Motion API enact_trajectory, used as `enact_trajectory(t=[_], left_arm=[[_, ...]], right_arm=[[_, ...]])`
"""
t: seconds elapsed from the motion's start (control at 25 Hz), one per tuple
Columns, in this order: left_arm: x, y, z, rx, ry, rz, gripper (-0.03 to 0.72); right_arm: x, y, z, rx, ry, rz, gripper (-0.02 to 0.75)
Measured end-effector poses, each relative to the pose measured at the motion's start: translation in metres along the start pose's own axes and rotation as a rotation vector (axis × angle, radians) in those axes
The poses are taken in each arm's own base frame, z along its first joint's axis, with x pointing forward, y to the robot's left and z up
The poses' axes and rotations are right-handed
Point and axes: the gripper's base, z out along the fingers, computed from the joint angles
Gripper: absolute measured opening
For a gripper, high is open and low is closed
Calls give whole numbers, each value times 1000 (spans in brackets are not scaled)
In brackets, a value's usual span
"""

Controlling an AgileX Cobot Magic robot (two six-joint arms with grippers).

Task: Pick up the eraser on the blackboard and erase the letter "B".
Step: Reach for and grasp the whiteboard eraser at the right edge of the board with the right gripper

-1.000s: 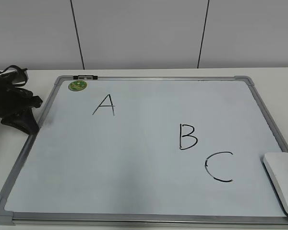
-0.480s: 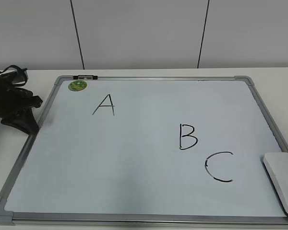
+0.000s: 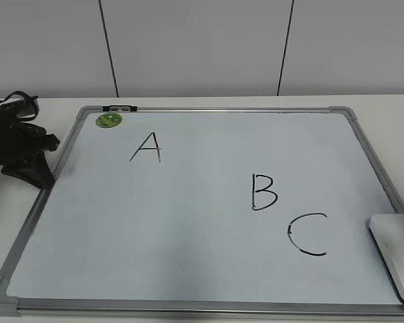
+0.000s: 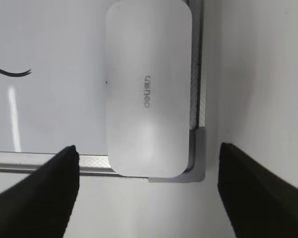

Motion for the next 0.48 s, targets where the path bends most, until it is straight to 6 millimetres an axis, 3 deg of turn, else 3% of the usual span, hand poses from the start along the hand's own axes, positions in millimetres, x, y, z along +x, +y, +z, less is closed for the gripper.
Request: enact_trajectory(t=[0.48], left_arm=[[0,0,0,0,0,0,32]], right_arm=[[-15,-4,47,7,56,9,647]])
